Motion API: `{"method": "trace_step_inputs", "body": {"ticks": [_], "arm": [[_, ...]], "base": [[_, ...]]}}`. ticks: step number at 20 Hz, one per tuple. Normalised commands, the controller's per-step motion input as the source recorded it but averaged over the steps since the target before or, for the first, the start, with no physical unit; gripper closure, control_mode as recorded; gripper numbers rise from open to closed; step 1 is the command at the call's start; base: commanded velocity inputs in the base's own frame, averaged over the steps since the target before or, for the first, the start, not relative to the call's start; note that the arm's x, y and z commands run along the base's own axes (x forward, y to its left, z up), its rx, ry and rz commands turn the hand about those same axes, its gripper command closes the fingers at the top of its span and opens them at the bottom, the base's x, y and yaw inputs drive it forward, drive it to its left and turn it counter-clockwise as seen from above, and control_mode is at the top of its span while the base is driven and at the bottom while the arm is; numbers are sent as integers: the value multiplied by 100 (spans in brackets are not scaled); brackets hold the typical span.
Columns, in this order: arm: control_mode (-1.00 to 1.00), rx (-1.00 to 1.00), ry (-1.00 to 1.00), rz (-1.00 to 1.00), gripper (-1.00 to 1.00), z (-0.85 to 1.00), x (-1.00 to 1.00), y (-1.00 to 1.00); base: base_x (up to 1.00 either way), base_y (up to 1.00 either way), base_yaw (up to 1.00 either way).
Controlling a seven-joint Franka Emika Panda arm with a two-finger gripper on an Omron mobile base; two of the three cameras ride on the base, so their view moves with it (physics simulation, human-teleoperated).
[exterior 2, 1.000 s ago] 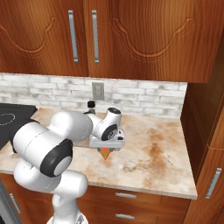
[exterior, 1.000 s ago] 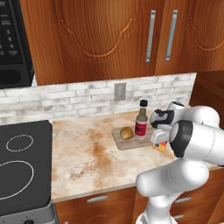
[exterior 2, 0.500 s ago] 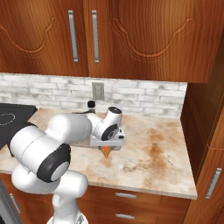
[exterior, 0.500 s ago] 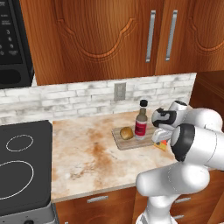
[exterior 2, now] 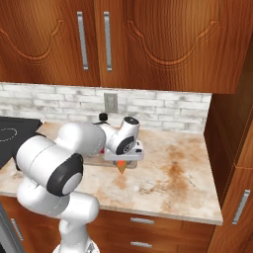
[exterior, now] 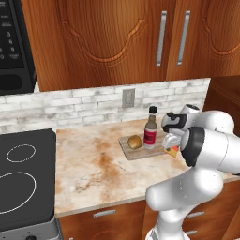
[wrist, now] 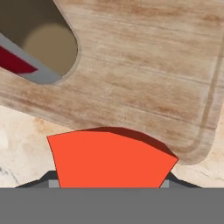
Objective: Retrieve the reheated potato from the microwave, then place the potato, cheese, and condiment on the cutting board.
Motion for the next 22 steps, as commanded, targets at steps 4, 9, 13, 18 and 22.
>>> {"method": "trace_step_inputs", "body": {"ticks": [4, 9, 13, 18, 22], "arm": [[-100, 0, 0, -4, 100, 2, -4, -4], [-100, -2, 0, -6, 100, 4, 24, -6], [-100, -2, 0, -5, 100, 0, 42, -10], [-100, 0, 0, -2, 100, -9, 41, -11], [-100, 0, 0, 0, 100, -8, 26, -6]], "base": [[0, 0, 0], [0, 0, 0], [0, 0, 0], [0, 0, 0], [0, 0, 0]]}}
